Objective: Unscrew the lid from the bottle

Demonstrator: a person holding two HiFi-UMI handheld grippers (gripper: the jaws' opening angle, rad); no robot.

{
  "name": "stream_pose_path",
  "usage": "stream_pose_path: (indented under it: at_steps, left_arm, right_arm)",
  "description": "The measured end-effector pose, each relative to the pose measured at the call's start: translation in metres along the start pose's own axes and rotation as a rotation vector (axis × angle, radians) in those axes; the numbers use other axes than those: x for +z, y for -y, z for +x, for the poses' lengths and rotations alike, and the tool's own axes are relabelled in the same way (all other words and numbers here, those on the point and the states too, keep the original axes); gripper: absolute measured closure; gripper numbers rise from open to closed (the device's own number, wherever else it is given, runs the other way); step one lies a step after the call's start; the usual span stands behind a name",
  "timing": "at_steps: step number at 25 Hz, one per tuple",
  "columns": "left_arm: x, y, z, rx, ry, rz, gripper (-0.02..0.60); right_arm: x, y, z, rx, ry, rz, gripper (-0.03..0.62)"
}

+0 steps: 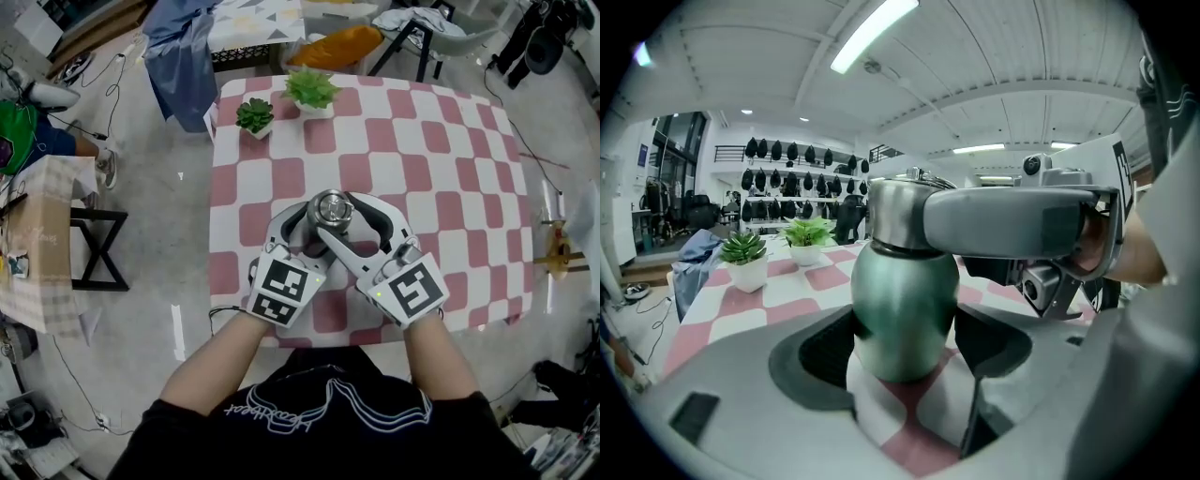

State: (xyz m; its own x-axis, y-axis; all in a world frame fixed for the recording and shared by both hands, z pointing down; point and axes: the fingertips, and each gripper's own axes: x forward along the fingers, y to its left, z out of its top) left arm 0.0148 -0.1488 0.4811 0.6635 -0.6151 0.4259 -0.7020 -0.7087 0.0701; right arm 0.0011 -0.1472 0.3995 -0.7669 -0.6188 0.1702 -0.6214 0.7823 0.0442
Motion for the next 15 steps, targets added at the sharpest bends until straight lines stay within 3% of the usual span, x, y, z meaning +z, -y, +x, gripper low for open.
stream_pose_path:
  at_steps: [8, 15]
  left_arm:
    - [-0.0011, 0.0002, 0.0002, -0.057, -0.019, 0.041, 0.242]
    - [-0.0044, 0.0013, -0.0016, -0.171, -0.052, 0.117, 0.247]
  right_arm:
    - [-0.0010, -0.0003, 0.0005, 0.060, -0.033, 0.007, 0.355]
    - [-0.0031, -0.0018, -0.0001, 0.176, -0.096, -0.025, 0.356]
